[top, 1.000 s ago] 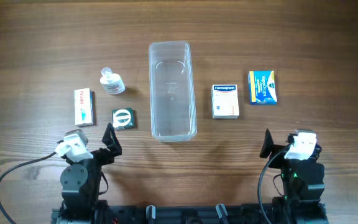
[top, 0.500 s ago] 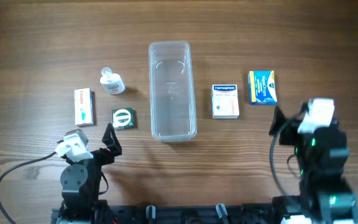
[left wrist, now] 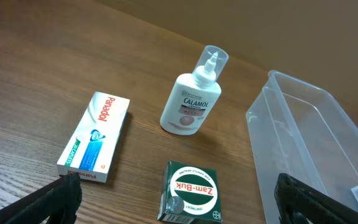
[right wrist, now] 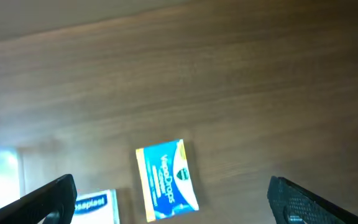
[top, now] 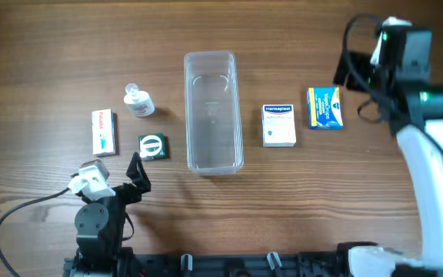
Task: Pack container
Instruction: 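Move the right gripper over the blue VapoDrops box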
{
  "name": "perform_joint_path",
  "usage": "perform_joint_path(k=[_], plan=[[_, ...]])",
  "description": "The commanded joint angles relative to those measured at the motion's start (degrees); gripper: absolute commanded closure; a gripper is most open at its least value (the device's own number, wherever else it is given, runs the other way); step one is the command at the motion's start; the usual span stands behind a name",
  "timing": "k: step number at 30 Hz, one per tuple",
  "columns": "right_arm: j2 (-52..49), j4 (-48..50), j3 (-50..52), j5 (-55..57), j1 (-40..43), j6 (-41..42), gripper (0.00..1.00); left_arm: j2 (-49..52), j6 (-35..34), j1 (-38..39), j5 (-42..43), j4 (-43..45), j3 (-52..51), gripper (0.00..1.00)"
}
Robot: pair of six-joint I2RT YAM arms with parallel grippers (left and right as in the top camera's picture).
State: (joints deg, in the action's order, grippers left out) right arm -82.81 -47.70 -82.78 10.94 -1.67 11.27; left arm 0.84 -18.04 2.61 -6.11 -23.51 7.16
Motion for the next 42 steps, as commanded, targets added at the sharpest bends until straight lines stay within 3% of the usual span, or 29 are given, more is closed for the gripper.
perform_joint_path(k=[1, 6, 15, 26, 34, 42], plan=[[-4.5, -0.9, -4.2, -2.1, 1.5, 2.8, 0.00, -0.4, 1.1, -0.2, 0.1, 0.2, -0.2, 0.00], [-7.8, -0.4, -4.1, 1.1, 1.6, 0.9, 0.00, -0.4, 1.1, -0.2, 0.1, 0.2, -0.2, 0.00], [-13.5, 0.9, -3.9, -2.6, 1.9, -2.3, 0.00, -0.3, 1.1, -0.2, 0.1, 0.2, -0.2, 0.00], [-29.5, -13.2, -19.7, -10.4, 5.2, -2.6, 0.00, -0.4, 1.1, -0.2, 0.1, 0.2, -0.2, 0.00], [-36.5, -13.9, -20.2, -14.0, 5.2, -9.8, 0.00, -0.3, 1.1, -0.2, 0.1, 0.2, -0.2, 0.00], [-39.0, -14.6, -19.9, -14.0, 5.2, -9.8, 0.00, -0.4, 1.1, -0.2, 0.1, 0.2, -0.2, 0.00]])
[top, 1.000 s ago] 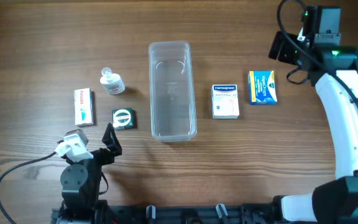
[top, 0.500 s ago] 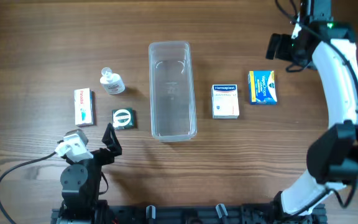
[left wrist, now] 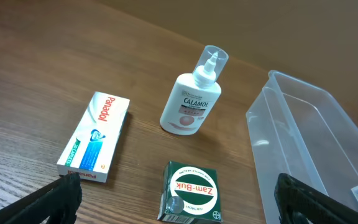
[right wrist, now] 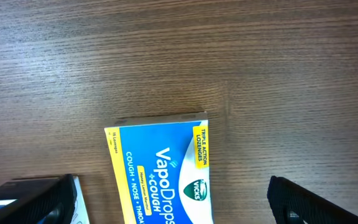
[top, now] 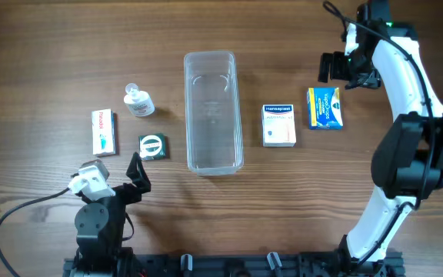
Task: Pack container
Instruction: 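Move the right gripper over the blue VapoDrops box, then lower the right gripper and grasp the VapoDrops box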
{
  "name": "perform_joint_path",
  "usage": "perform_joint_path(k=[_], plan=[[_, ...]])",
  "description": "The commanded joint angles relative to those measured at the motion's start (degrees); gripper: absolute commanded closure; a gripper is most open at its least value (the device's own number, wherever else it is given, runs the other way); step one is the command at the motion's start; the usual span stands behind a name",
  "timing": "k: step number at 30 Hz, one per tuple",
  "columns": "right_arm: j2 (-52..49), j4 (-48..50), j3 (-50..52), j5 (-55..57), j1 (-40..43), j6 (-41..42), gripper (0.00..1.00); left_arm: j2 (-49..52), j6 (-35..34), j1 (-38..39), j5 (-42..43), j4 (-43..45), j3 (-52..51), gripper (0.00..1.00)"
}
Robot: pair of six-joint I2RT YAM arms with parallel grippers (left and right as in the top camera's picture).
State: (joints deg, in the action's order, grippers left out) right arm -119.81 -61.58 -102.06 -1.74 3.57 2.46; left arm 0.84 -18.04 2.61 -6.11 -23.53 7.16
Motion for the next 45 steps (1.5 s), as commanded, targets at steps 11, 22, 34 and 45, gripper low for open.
perform_joint_path(k=[11, 22, 34, 45], plan=[[-6.2, -1.7, -0.5, -1.4, -0.3, 1.8, 0.00, -0.4, 1.1, -0.2, 0.1, 0.2, -0.2, 0.00], [-7.7, -2.8, 0.4, -2.2, -3.4, -2.4, 0.00, -0.4, 1.1, -0.2, 0.1, 0.2, -0.2, 0.00], [-8.3, -5.1, 0.5, 5.6, -3.5, 2.2, 0.00, -0.4, 1.1, -0.2, 0.1, 0.2, -0.2, 0.00], [-8.3, -3.4, 6.3, 1.9, -3.5, 3.7, 0.00, -0.4, 1.1, -0.2, 0.1, 0.2, -0.2, 0.00]])
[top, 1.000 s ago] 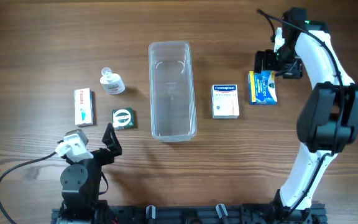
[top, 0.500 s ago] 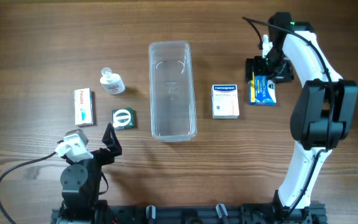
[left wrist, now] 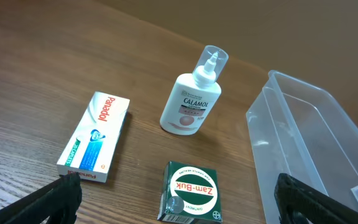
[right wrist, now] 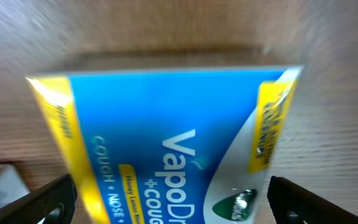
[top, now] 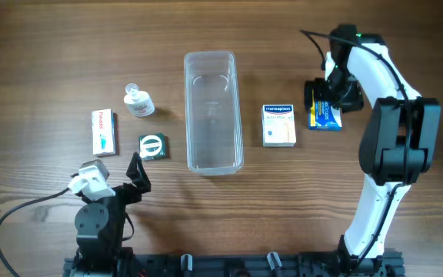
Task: Pack container
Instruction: 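Lower the right gripper and grasp the VapoDrops box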
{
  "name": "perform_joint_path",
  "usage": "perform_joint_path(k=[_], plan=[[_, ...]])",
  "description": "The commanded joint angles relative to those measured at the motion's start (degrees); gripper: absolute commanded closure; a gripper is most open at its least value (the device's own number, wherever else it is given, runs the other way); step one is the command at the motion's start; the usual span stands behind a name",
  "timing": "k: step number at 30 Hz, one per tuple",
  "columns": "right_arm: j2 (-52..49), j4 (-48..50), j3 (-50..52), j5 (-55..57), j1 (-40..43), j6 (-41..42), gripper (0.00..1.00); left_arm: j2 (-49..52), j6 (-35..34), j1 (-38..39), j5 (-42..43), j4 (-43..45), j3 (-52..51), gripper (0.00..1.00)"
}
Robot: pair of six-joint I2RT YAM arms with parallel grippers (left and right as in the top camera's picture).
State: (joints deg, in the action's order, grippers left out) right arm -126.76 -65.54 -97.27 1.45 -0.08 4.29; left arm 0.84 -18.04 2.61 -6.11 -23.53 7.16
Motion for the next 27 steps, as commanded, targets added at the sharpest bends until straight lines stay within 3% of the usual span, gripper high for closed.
perform_joint_path(k=[1, 4, 8, 12, 15, 17, 27], plan=[[-1.3, 0.6, 1.5, -1.3, 0.1, 1.9, 0.00, -0.4, 1.1, -0.2, 0.1, 0.2, -0.2, 0.00], [-1.3, 0.9, 1.6, -1.3, 0.1, 1.9, 0.00, -0.4, 1.1, -0.2, 0.1, 0.2, -0.2, 0.00], [-1.3, 2.7, 3.1, -1.4, 0.1, 2.2, 0.11, -0.4, 1.1, -0.2, 0.1, 0.2, -0.2, 0.00], [-1.3, 3.2, 4.2, -1.6, 0.1, 2.8, 0.12, -0.4, 1.1, -0.2, 0.1, 0.2, -0.2, 0.00], [-1.3, 3.5, 4.3, -1.6, 0.1, 2.8, 0.30, -0.4, 1.1, -0.2, 0.1, 0.2, -0.2, 0.00], [-1.3, 3.6, 4.3, -1.6, 0.1, 3.0, 0.33, -0.4, 1.1, -0.2, 0.1, 0.2, -0.2, 0.00], [-1.2, 3.3, -2.5, -4.9, 0.1, 3.3, 0.36, -0.4, 1.1, -0.2, 0.1, 0.2, -0.2, 0.00]])
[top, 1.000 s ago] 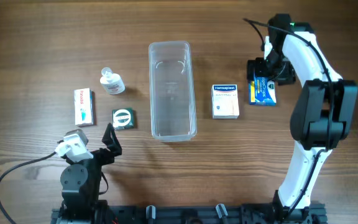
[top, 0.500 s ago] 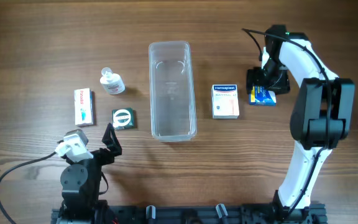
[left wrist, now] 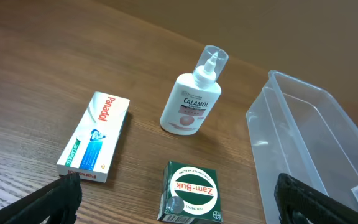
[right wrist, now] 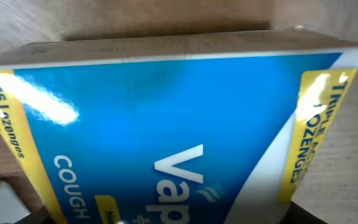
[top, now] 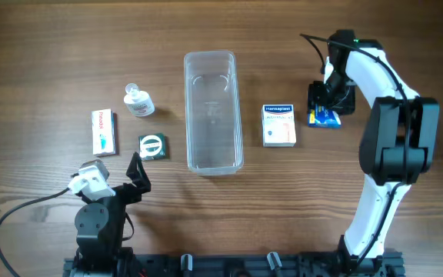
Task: Pack container
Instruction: 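Lower the right gripper and grasp the VapoDrops box, then carry the VapoDrops box left over the clear container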
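Note:
The blue and yellow VapoDrops box (right wrist: 166,124) fills the right wrist view. My right gripper (top: 327,101) is down over the box (top: 325,118), right of the white Hansaplast box (top: 278,125). Its fingers show only as dark corners on either side of the box, wide apart, so it is open. The clear plastic container (top: 213,111) stands mid-table with nothing in it. My left gripper (left wrist: 176,205) rests open at the front left. Before it are the green Zam-Buk box (left wrist: 189,191), the Panadol box (left wrist: 94,137) and the Calamol bottle (left wrist: 191,99).
The right arm (top: 391,115) reaches along the right side of the table from the front edge. The container's wall (left wrist: 309,143) rises at the right of the left wrist view. Bare wood lies between the items.
My right gripper has come lower onto the VapoDrops box, which now fills its view and is mostly covered from above. The left arm and the other items have not moved.
My right gripper was high at the far right, with the VapoDrops box small below it. Then it was above the box's far end, then close over it, and now down around it. The left arm stayed at rest throughout.

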{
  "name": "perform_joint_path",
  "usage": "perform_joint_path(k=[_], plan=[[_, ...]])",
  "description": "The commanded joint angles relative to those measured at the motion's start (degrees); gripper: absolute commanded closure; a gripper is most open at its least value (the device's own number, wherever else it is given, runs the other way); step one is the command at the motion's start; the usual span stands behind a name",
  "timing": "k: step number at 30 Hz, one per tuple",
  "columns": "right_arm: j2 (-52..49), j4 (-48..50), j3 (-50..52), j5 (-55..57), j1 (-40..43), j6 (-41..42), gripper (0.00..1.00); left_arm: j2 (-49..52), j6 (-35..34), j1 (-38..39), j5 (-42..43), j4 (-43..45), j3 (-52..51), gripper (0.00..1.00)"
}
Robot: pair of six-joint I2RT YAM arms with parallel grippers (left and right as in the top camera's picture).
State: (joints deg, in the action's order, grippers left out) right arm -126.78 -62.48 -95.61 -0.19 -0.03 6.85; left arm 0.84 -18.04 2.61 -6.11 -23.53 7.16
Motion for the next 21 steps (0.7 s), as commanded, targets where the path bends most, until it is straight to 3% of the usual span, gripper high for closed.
perform_joint_path(k=[1, 6, 14, 21], plan=[[-1.2, 0.0, -6.3, -4.7, -0.1, 0.8, 0.36, -0.4, 1.1, -0.2, 0.1, 0.2, -0.2, 0.00], [-1.1, -0.5, -13.7, -9.3, -2.8, 0.5, 0.38, -0.4, 1.1, -0.2, 0.1, 0.2, -0.2, 0.00], [-1.1, -1.8, -24.5, -13.9, -16.1, 1.4, 0.39, -0.4, 1.1, -0.2, 0.1, 0.2, -0.2, 0.00], [-1.1, -0.9, -26.5, -18.0, -26.3, 11.7, 0.38, -0.3, 1.1, -0.2, 0.1, 0.2, -0.2, 0.00]])
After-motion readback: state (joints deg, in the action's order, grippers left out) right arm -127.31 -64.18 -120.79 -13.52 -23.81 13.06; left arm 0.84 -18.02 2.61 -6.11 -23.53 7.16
